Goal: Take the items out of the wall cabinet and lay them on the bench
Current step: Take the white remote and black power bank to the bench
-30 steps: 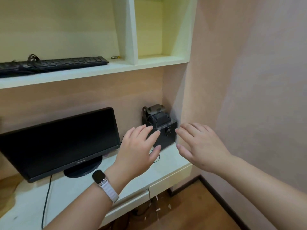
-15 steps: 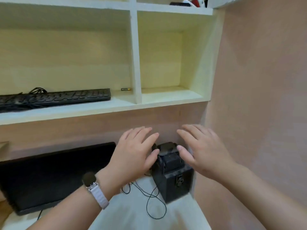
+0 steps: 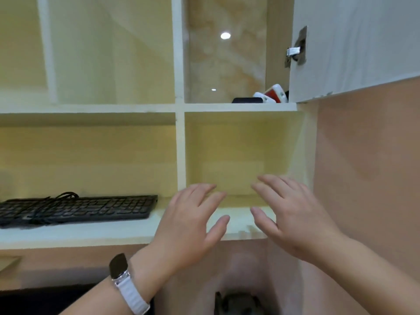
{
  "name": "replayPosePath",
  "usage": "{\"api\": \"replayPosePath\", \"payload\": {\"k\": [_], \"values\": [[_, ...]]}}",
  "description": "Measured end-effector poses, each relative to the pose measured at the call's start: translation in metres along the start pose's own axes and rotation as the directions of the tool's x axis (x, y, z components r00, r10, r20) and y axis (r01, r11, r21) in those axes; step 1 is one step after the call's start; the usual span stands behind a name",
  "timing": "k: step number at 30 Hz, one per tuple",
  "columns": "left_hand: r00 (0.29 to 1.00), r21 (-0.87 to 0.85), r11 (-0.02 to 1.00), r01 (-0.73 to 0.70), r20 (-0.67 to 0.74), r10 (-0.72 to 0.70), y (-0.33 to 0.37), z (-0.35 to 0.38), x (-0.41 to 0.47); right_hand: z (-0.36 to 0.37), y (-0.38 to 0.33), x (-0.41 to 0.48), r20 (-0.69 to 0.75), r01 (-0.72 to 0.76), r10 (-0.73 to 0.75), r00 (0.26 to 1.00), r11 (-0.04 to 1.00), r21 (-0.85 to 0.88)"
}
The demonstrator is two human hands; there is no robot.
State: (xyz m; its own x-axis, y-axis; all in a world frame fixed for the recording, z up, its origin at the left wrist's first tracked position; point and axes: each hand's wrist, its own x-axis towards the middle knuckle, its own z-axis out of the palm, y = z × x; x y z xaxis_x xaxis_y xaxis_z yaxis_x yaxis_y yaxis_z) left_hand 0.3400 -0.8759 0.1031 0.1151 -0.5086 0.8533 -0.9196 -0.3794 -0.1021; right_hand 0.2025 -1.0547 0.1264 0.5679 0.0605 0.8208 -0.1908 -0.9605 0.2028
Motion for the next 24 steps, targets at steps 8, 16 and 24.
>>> {"api": "replayPosePath", "payload": {"k": [8, 16, 24], "values": [[0.959, 0.003, 0.986, -0.168, -0.230, 0.164, -0.015, -0.042, 0.122, -0.035, 0.034, 0.090, -0.186, 0.022, -0.024, 0.982, 1.000, -0.010], [0.971, -0.042, 0.971, -0.234, 0.028, 0.235, -0.030, -0.079, 0.241, -0.048, 0.040, 0.151, -0.105, 0.063, -0.066, 0.992, 0.998, -0.031], [0.848, 0.071, 0.961, -0.266, 0.491, 0.198, -0.033, -0.059, 0.322, -0.029, 0.048, 0.166, -0.018, -0.004, 0.003, 1.000, 1.000, -0.030]]}}
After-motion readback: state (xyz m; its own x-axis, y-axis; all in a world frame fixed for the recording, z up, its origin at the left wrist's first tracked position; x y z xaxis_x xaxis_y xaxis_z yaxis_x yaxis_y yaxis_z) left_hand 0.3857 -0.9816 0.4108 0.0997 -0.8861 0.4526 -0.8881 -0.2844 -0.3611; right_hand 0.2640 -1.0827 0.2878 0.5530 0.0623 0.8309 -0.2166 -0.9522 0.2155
